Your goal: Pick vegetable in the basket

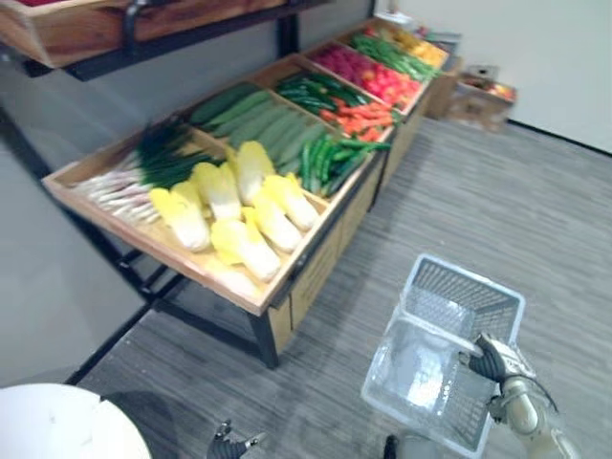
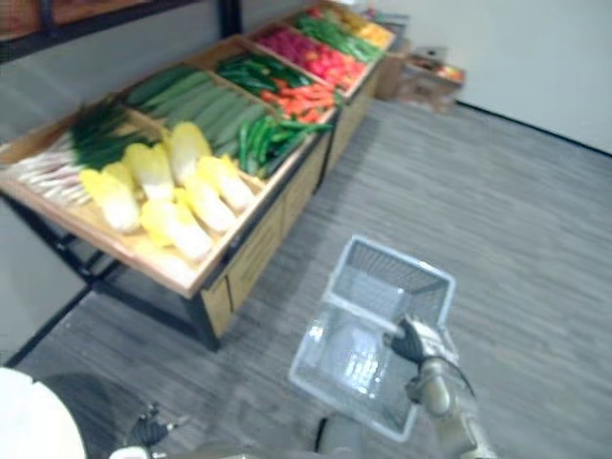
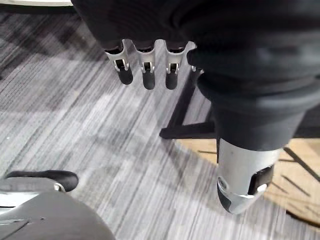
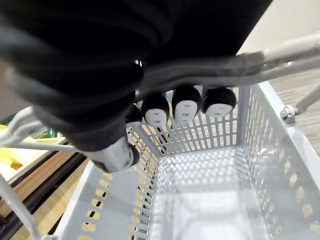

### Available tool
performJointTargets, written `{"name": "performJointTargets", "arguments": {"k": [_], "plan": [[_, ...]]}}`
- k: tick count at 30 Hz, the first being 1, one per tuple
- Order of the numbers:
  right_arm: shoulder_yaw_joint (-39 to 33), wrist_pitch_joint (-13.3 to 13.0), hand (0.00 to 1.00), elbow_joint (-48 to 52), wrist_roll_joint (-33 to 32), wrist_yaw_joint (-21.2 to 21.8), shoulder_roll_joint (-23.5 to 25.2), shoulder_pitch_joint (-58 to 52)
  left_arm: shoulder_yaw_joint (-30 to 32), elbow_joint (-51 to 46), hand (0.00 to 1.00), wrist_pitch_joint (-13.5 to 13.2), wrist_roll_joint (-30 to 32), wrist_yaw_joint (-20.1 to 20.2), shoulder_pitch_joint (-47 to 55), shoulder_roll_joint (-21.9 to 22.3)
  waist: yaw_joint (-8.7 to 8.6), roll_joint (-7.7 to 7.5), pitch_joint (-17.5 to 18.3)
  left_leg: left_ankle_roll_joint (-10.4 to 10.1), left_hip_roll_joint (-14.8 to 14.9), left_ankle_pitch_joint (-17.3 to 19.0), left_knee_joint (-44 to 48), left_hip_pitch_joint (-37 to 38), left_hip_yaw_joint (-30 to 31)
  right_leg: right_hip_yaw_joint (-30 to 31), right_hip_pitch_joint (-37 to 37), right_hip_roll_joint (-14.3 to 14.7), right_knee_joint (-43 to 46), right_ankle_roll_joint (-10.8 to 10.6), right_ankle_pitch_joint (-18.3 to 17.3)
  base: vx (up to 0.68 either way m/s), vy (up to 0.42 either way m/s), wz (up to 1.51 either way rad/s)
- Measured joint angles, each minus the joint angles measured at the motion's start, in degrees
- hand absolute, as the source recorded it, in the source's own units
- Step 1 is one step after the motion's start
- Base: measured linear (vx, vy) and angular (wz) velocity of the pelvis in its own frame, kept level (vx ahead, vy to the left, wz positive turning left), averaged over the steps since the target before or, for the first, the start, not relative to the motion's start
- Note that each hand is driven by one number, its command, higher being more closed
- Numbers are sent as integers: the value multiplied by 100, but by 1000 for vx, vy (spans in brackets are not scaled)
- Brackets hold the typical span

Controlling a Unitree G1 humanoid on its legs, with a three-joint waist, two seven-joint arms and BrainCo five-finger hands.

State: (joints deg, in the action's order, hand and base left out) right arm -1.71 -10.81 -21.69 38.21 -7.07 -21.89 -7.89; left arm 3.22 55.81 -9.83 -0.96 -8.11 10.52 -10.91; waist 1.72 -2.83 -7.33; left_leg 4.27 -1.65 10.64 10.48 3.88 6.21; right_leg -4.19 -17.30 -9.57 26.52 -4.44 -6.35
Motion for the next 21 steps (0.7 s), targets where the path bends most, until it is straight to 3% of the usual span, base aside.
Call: {"name": "performJointTargets", "arguments": {"k": [2, 4, 6, 7, 8, 10, 12, 13, 14, 15, 18, 21], "plan": [[-175, 7, 100, -501, -1, -6, 3, 181, -1, 8, 0, -1, 0, -17, 34, -9, 23, -37, 20, -236, 80, 191, 32, 81, 391, 403, -11, 5, -1395, -336, 255, 361, -241, 96], [-390, 21, 100, -852, -3, -40, 14, 280, -1, 11, 0, 0, 0, -38, 38, -16, 24, -86, 1, -374, 94, 420, 105, 157, 728, 605, -2, -89, -1991, -456, 329, 346, -365, 99], [-748, 62, 100, -1094, -10, -164, 35, 227, 0, 22, 0, -1, 0, -47, 59, -15, -4, -150, 15, -518, 97, 768, 245, 165, 1168, 795, 71, -189, -1970, -446, 313, 371, -539, 131], [-992, 97, 100, -1217, -26, -202, 26, 86, 38, 53, 0, 1, -2, -55, -5, -17, -40, -146, 46, -644, 218, 1041, 366, 130, 1482, 655, 57, -182, -1648, -574, 618, 382, -644, 169], [-1259, 164, 100, -1410, -73, -262, 27, 33, 57, 120, 0, -5, 0, -59, -77, 129, -76, 38, 43, -737, 480, 1077, 433, 63, 1754, 238, 39, -93, -1278, -549, 682, 379, -625, 165], [-1537, 266, 100, -1826, -120, -270, 19, 107, 169, 206, 0, -5, 0, -68, -50, 393, -82, 330, 131, -906, 746, 831, 699, -171, 1761, -222, 57, 57, -1014, -179, 472, 274, -451, 113], [-1641, 304, 100, -2151, -257, -269, 53, 112, 184, 310, 0, 26, 1, -88, -90, 480, -91, 367, 118, -989, 801, 371, 1231, -577, 1366, -613, 171, 1, -869, 28, 327, 243, -428, 101], [-1696, 316, 100, -2319, -287, -269, 81, 33, 211, 329, 0, 55, -1, -121, -135, 483, -96, 375, 84, -1013, 890, -47, 1626, -825, 855, -896, 421, -32, -994, 104, 281, 175, -311, 92], [-1754, 318, 100, -2394, -298, -271, 103, -20, 226, 335, 0, 55, 0, -154, -149, 483, -99, 367, 68, -1029, 960, -256, 1775, -917, 588, -1023, 592, -43, -1085, 138, 264, 179, -357, 104], [-1842, 364, 100, -2548, -319, -281, 119, -134, 254, 333, 0, 51, 2, -208, -132, 490, -84, 354, 58, -998, 1174, -404, 1947, -970, -45, -1241, 937, -54, -1275, 185, 237, 137, -302, 87], [-2214, 430, 100, -2663, -493, -403, 151, -296, 423, 316, 0, 47, 3, -257, -63, 561, -164, 364, 52, -920, 1326, -451, 1708, -997, -1113, -1633, 1367, -29, -1652, 275, 167, 83, -186, 59], [-2586, 432, 100, -2882, -781, -440, 193, -273, 616, 314, 0, 48, 4, -273, -34, 643, -213, 420, 23, -941, 1239, -667, 500, -972, -1395, -1755, 1356, 80, -1854, 180, 187, 12, -24, 25]]}}
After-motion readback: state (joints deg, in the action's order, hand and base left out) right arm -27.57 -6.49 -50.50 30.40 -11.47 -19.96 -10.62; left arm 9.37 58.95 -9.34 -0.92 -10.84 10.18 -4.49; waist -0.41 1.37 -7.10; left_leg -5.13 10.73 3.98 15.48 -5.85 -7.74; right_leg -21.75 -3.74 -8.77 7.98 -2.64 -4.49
